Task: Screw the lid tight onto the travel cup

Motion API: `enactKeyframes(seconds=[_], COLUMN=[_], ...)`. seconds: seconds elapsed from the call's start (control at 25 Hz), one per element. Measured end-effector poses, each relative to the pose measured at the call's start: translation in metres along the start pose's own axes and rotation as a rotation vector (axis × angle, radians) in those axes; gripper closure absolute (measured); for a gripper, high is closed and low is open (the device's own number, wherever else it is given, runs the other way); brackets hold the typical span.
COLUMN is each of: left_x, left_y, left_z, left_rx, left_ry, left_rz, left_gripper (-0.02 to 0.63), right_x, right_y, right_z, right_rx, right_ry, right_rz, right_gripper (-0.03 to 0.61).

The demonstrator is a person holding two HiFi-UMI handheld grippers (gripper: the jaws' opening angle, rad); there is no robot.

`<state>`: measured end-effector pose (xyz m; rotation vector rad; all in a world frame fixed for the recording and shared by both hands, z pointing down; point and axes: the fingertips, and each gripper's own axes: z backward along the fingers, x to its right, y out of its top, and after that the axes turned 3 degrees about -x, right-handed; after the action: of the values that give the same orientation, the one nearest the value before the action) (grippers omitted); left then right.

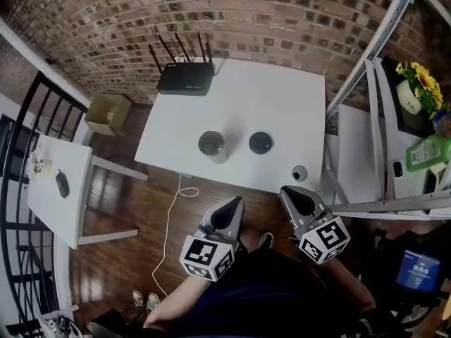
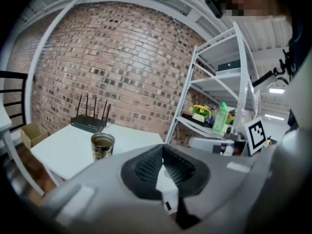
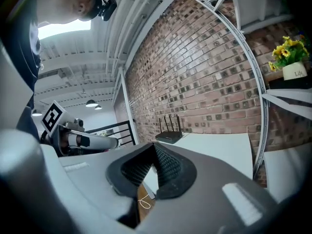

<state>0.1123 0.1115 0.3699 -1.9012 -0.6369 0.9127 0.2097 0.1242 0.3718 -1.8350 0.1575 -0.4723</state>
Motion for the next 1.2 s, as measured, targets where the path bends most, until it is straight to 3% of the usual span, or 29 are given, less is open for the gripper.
enactKeyframes(seconds=[0.4,0.68,0.76,0.84,0.92,1.08,1.2], left_x=[-0.097,-0.163,-0.173,-0.177,-0.180,-0.189,-0.192], left_y=[0.060,0.052,0.046,0.039,0.031,-0.007,-0.032], left_z=[-0.030,-0.041,-0.046,-0.050,-0.056,-0.068,-0.076], left_rx=[0.055,0.012,0.002,0.001,-0.010,-0.107,-0.175], left_ry=[-0.111,-0.083,-0.086,-0.110,-0.122,-0.081,-0.064], left_rz=[-0.074,-0.093,-0.090,-0.085,-0.109,-0.245,-0.272], left_gripper=[0.597,0.513,0.463,0.363,0.293,0.241,0.230], right_x=[0.026,0.050,0.057,0.063,0.073,0.084,0.093], right_y=[0.026,0.013,0.007,-0.001,-0.012,-0.036,-0.065], right_z=[-0.094,-0.135,-0.143,-0.151,-0.162,-0.180,-0.190], right_rx=[-0.036,-0.175,-0.214,-0.262,-0.329,-0.501,-0.677], right_ry=[-0.167,-0.223,-0.203,-0.167,-0.129,0.001,0.116], right_rz=[0.000,0.103,0.137,0.183,0.252,0.412,0.577], right_gripper=[0.568,0.568,0.566,0.557,0.456,0.366,0.346])
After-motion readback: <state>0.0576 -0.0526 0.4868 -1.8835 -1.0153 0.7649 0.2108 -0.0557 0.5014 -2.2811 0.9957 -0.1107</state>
